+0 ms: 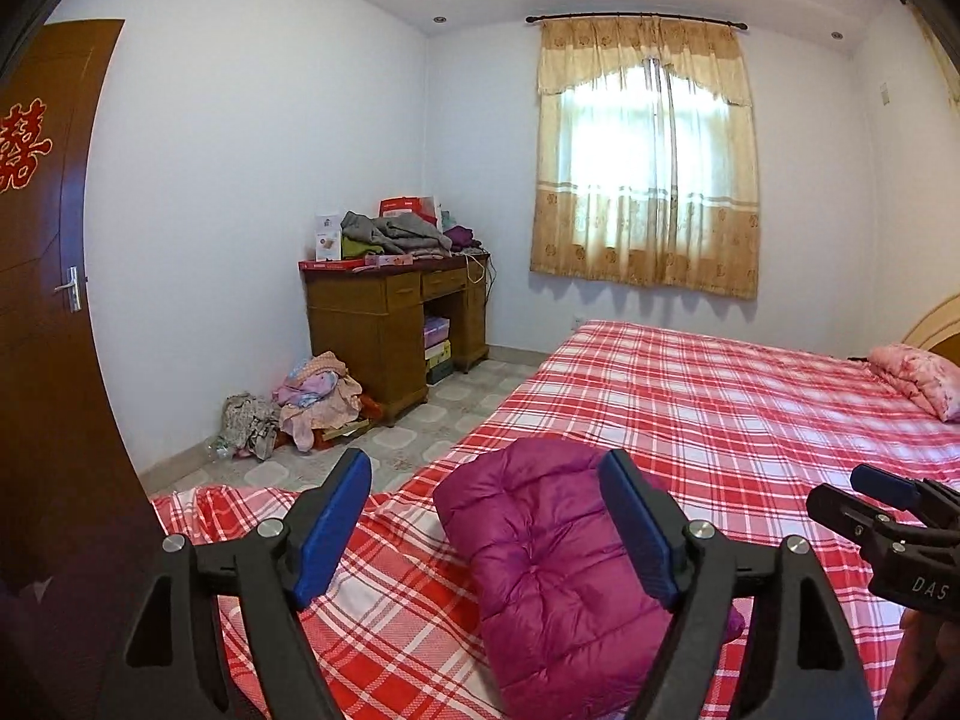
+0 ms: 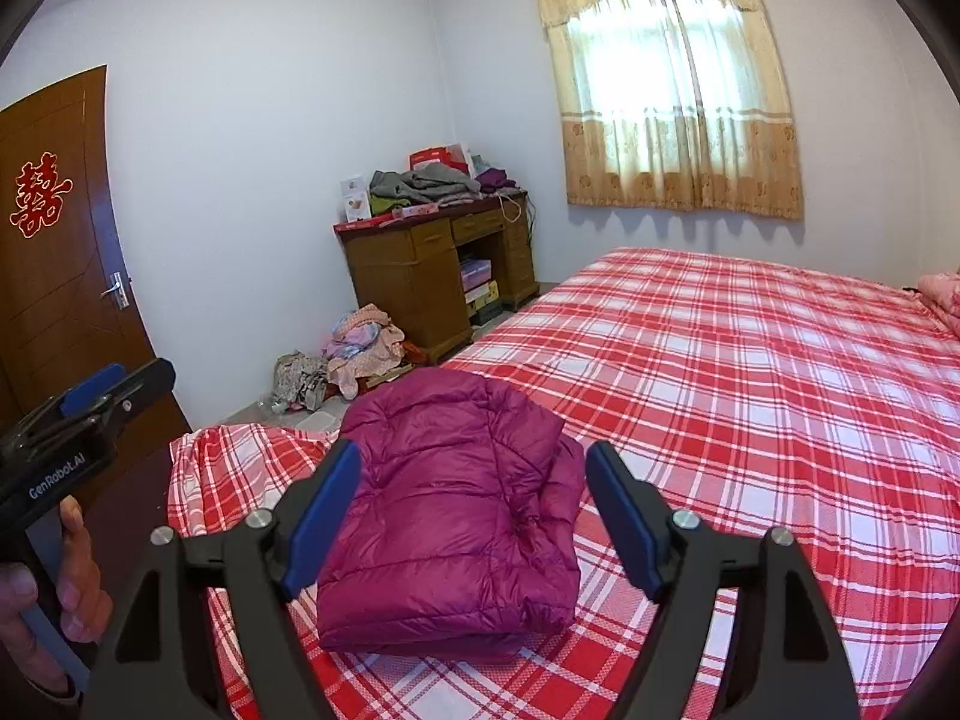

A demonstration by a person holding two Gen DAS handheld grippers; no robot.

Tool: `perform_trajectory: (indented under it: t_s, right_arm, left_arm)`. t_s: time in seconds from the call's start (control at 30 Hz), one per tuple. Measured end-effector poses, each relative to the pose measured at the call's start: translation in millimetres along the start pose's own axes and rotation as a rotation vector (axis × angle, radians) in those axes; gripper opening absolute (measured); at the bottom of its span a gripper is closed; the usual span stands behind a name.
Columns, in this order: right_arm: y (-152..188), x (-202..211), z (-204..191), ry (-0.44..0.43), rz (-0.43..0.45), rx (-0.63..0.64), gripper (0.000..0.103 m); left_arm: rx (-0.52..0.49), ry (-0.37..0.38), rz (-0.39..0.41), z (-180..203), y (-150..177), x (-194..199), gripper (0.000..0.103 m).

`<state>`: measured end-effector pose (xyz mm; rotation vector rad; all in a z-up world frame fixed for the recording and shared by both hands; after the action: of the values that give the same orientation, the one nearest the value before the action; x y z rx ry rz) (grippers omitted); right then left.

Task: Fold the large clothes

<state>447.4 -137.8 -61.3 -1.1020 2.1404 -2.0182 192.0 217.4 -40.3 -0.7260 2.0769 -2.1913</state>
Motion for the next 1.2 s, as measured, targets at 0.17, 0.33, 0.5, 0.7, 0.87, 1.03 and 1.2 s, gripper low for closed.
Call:
perform_trajectory:
  t_s: [0.17, 0.33, 0.5, 0.7, 0.87, 1.03, 1.2]
  right_arm:
    - [0.9, 0.5, -0.7, -0.006, 0.0, -0.001, 0.08]
    - [4.2, -1.6, -3.0, -0.009, -0.013, 0.002, 0.08]
    - [6.7, -0.5, -3.3, -0.016, -0.013, -0.01, 0.08]
    - [6.7, -0.3, -3.7, -0.016, -0.011, -0.009, 0.08]
    - [7.3, -0.4, -5.1, -0.018, -0.015, -0.011, 0.08]
    - [7.3, -1.1, -7.1, -0.023, -0.017, -0.013, 0.08]
    - [7.6, -1.5, -7.3, -0.022, -0.018, -0.013, 0.08]
  left_arm:
    - [0.006, 0.0, -0.009, -1.4, 2.4, -1.6, 0.079]
    - [0.009, -0.003, -0.019, -3.2, 6.2, -4.4, 0.079]
    - [0.008, -0.002, -0.018, -3.9, 6.9, -4.9, 0.079]
    - [0.007, -0.003, -0.021, -3.5, 6.7, -5.2, 0.079]
    - [0.007, -0.004, -0.022, -3.4, 7.0, -5.7, 0.079]
    - [0.003, -0.002, -0.027, -1.4, 6.4, -6.4, 0.079]
    - [0.0, -0.002, -0.031, 0.1, 7.5, -8.2, 0.079]
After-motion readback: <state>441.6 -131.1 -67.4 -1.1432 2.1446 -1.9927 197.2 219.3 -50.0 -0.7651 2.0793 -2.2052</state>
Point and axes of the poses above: each gripper's, at about its wrist camera, not at the fingertips, and x roughly against the way its jaws point, z to its right, y to its underside, the point moved 8 cm from there along -x, roughly the way its jaws point, and after that the axes turned 7 degrees about -y, right-handed, at the moved point
